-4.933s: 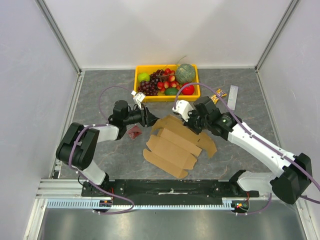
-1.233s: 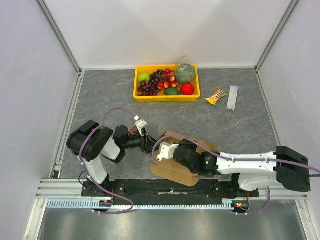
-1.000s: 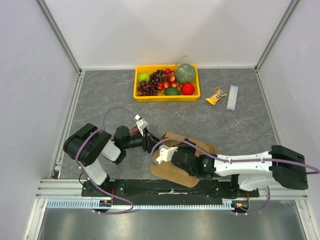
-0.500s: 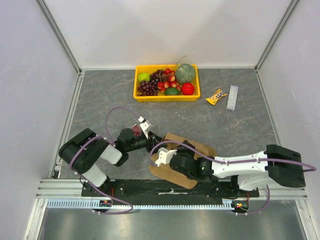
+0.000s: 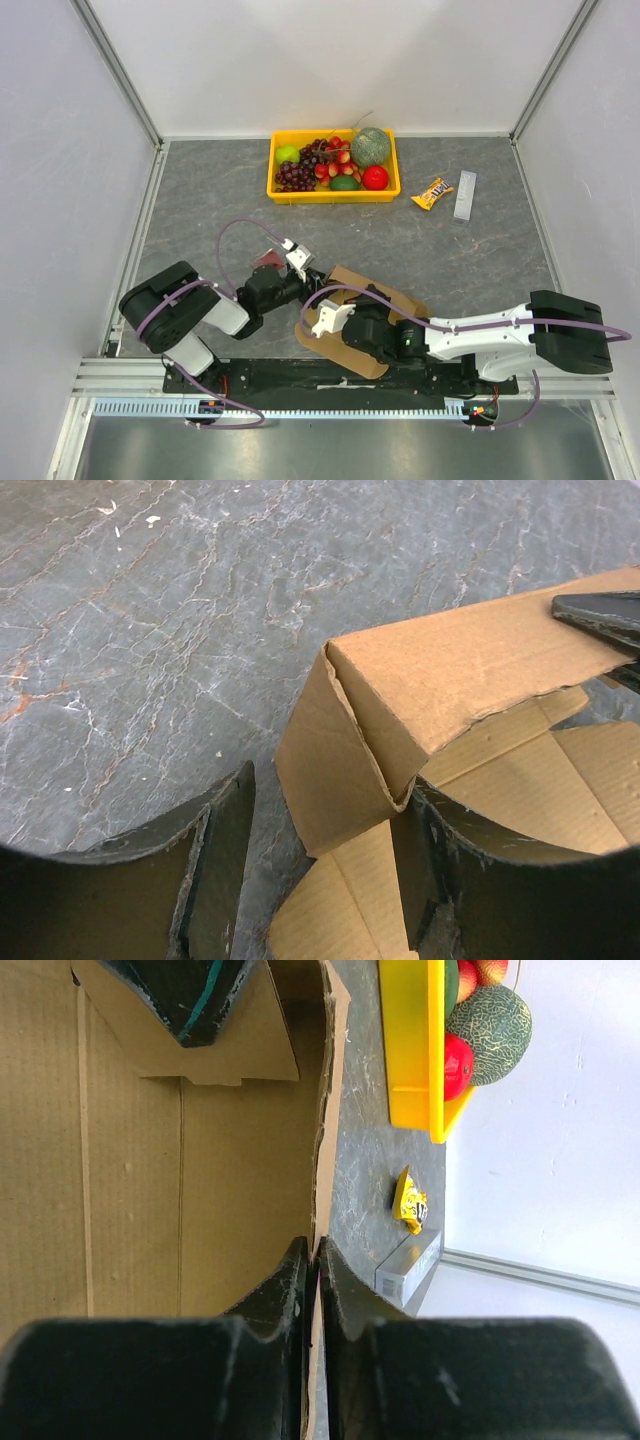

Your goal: Fold the paper box

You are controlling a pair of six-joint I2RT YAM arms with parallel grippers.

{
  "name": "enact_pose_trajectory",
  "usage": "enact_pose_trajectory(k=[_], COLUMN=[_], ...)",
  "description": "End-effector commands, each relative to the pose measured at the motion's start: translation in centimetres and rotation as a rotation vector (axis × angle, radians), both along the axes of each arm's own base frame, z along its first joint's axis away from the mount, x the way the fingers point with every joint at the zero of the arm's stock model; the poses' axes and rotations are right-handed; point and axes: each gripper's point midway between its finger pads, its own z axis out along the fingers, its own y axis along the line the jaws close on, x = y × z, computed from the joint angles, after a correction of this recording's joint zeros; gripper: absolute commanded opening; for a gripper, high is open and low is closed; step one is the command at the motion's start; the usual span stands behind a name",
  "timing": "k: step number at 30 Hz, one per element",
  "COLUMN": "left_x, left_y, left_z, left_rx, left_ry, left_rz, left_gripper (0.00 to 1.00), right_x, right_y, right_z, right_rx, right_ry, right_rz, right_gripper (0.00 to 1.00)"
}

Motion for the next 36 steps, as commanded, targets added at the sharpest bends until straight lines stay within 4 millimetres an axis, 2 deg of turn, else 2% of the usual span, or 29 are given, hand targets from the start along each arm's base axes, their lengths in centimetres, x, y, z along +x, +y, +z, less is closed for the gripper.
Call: enact_pose_trajectory(k=[1,6,16,28,36], left_x=[1.8,1.8,2.1,3.0,2.9], left_y=[0.2,0.3,0.3,-0.7,-1.4], left_z=[0.6,0.1,0.1,-0.5,-0.7], left_rx=[0.019,0.032,0.026,0.171,0.215], left_ry=[-0.090,-0.091,-0.100,-0.183,-0.207], left_rz=[0.093,0.134,0.224,0.439,0.492], left_gripper=[0.61,0.61,0.59,0.37,0.12], right_x=[-0.6,-0.9,-1.3,-1.8,-1.9], right_y=[0.6,0.9,1.1,1.8,1.8], right_z=[0.0,-0.4,-1.1,-1.0,-1.0], right_rx=[0.076,0.075,0.088,0.168,0.196], right_ry=[0.014,0.024,0.044,0.089,0.098], right_rz=[0.016,0.038,0.047,0.053,0.050], right_gripper=[0.14,0.20,0.26,0.31,0.36])
